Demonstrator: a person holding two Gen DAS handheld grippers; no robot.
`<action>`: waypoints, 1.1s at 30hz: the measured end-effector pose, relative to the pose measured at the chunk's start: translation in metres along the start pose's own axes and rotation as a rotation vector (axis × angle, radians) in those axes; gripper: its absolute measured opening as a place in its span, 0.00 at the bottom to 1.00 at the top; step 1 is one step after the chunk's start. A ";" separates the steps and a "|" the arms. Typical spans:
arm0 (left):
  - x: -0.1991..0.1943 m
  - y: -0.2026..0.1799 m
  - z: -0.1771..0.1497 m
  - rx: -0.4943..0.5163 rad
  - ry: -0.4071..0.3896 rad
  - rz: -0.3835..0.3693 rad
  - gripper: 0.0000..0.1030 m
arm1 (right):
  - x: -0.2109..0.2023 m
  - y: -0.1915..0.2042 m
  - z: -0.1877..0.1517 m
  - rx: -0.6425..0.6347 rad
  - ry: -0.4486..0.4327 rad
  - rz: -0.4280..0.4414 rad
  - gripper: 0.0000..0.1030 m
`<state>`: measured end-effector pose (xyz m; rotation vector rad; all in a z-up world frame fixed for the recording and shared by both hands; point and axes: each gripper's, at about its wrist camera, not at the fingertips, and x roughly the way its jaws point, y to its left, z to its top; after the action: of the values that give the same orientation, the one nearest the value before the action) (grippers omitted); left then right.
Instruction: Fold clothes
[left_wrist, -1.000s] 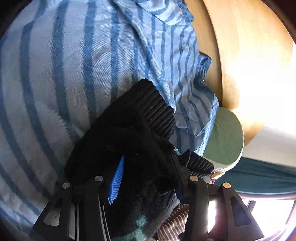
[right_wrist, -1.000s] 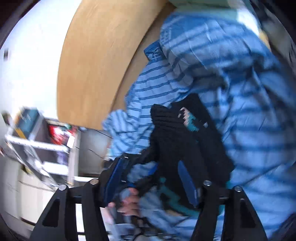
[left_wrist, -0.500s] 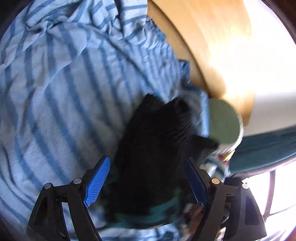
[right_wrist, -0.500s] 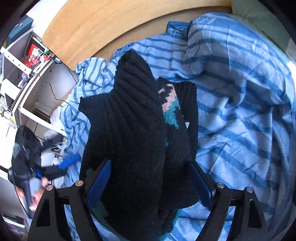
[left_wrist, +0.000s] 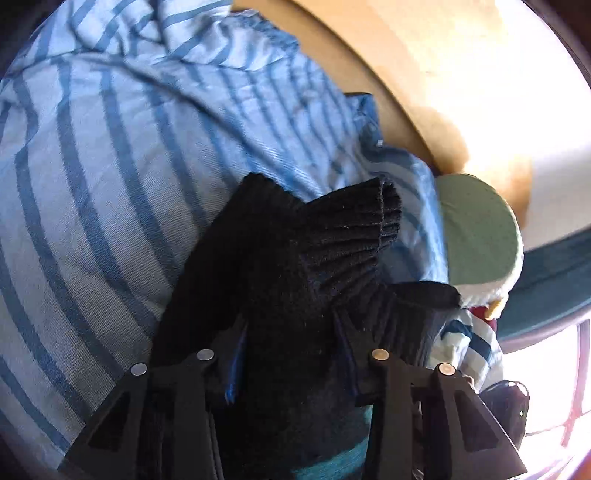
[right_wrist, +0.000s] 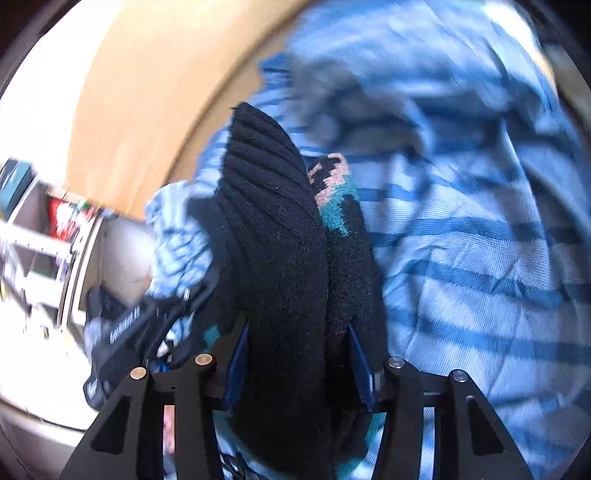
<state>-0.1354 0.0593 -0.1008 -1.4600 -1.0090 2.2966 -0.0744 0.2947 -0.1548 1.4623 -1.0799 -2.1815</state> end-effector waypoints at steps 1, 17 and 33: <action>-0.004 0.002 -0.002 -0.017 -0.023 -0.012 0.39 | -0.002 0.012 0.002 -0.052 -0.002 0.005 0.51; 0.012 0.042 0.031 -0.128 0.001 -0.019 0.69 | 0.033 0.039 0.029 -0.146 0.002 -0.138 0.71; 0.004 0.074 0.029 -0.225 0.285 -0.125 0.81 | 0.015 -0.009 0.008 0.064 0.182 -0.008 0.89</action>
<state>-0.1510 -0.0054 -0.1450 -1.6962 -1.2599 1.8704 -0.0864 0.2948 -0.1703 1.6581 -1.0904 -1.9904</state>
